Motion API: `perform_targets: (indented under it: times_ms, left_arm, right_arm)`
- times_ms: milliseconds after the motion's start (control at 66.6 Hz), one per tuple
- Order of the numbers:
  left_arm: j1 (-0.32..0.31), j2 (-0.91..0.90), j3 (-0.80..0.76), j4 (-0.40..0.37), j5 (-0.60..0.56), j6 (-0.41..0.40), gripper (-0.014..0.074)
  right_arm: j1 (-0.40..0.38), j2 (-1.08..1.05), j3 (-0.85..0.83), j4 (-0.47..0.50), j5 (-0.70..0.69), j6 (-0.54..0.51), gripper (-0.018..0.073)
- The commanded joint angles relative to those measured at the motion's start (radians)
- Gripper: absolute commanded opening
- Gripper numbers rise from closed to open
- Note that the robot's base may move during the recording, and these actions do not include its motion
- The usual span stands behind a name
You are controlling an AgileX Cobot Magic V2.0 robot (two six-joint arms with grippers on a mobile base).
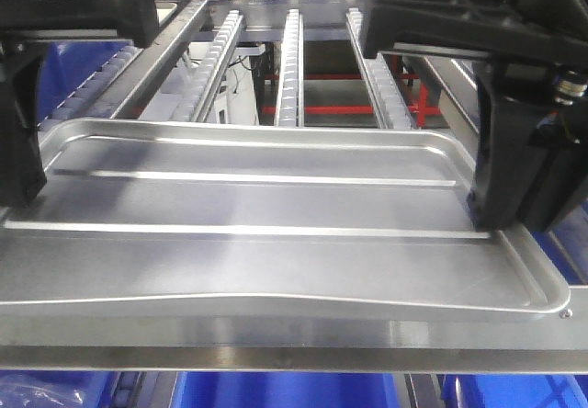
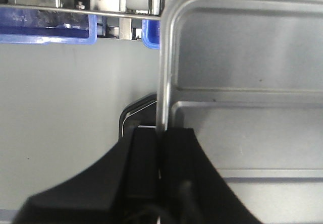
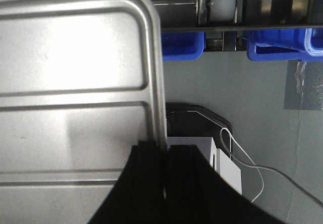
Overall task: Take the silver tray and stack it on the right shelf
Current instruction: 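Hold the tray in both grippers while the base turns and drives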
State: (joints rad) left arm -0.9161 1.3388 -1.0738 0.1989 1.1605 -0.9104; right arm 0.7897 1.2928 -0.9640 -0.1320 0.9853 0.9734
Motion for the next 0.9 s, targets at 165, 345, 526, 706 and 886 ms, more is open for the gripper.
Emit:
perform_targets:
  times_ms: [165,345,526,706,886]
  left_arm:
    - [-0.008,-0.032,-0.027,-0.004,-0.009,0.008,-0.01]
    - [-0.008,-0.032,-0.027,-0.017,-0.009,0.008,-0.01]
    - [-0.008,-0.032,-0.027,-0.017,-0.009,0.008,-0.01]
    - [-0.008,-0.032,-0.027,-0.017,-0.009,0.008,-0.01]
    - [-0.008,-0.032,-0.027,-0.017,-0.009,0.008,-0.01]
  right_arm:
    - [0.002,-0.031,-0.03,-0.007,-0.056,0.007,0.0049]
    - [0.002,-0.031,-0.03,-0.007,-0.056,0.007,0.0049]
    - [0.002,-0.031,-0.03,-0.007,-0.056,0.007,0.0049]
    - [0.002,-0.031,-0.03,-0.007,-0.056,0.007,0.0049]
    - [0.002,-0.031,-0.03,-0.007,-0.056,0.007,0.0049]
